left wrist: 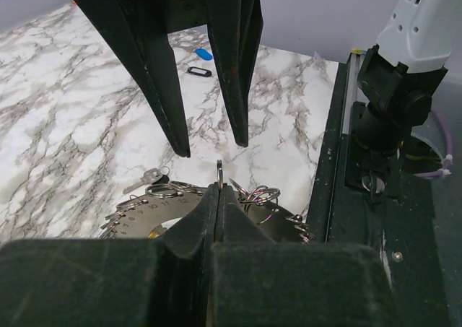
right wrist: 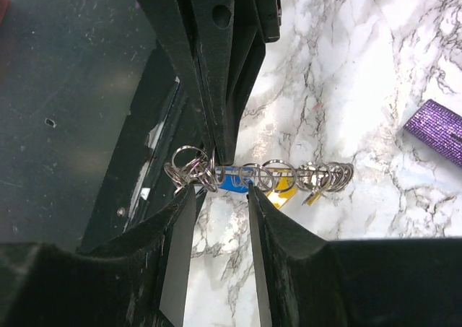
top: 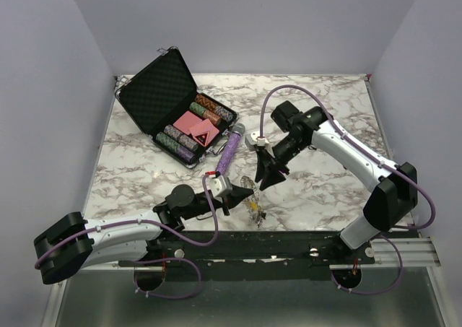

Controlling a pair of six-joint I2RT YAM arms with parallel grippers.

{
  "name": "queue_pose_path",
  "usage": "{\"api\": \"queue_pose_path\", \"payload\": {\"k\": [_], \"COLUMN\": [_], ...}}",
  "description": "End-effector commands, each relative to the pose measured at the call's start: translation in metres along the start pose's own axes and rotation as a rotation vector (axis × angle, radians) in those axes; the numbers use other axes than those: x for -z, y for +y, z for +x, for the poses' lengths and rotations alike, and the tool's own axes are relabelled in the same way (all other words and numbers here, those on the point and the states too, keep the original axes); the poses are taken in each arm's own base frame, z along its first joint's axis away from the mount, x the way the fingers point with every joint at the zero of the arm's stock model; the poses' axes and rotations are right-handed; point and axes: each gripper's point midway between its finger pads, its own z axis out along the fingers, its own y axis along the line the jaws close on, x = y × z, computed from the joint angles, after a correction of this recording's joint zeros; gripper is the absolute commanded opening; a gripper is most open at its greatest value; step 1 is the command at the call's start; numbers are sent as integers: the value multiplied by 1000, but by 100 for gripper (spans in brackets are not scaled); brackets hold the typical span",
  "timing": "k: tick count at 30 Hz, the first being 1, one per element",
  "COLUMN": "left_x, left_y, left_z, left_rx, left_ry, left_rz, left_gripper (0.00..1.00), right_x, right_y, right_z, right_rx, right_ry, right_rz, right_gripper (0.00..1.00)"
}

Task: Put the keys on the keyring

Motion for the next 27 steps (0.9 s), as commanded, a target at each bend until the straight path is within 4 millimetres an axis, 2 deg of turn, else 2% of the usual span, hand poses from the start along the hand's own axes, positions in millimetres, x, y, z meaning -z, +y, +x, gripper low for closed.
{"api": "queue_pose_path", "payload": {"k": [1,8,20,23,27], "left_x": [-4,-2,0,0,0], "left_y": [3,6,11,12,14], "left_z": [-36,-36,-33,-34,-33], "left_rx": [87,142,172,178,186], "left_ry": [-126,-147,-144,-148,-152], "left_rz": [-32,-55,-80,-85,-97], "left_gripper": [0,0,0,0,0], "right_x": [-12,-20,-15,-16,-16], "right_y": [0,3,0,0,2], "right_z": [-3,-3,-7,-8,-9], "right_rx": [-4,-1,-1,-2,-6], "right_ry": [-15,-5,7,6,-5], "right_rz": [-40,-68,-31,-32,-43], "right_gripper": [42,35,22,16,1]}}
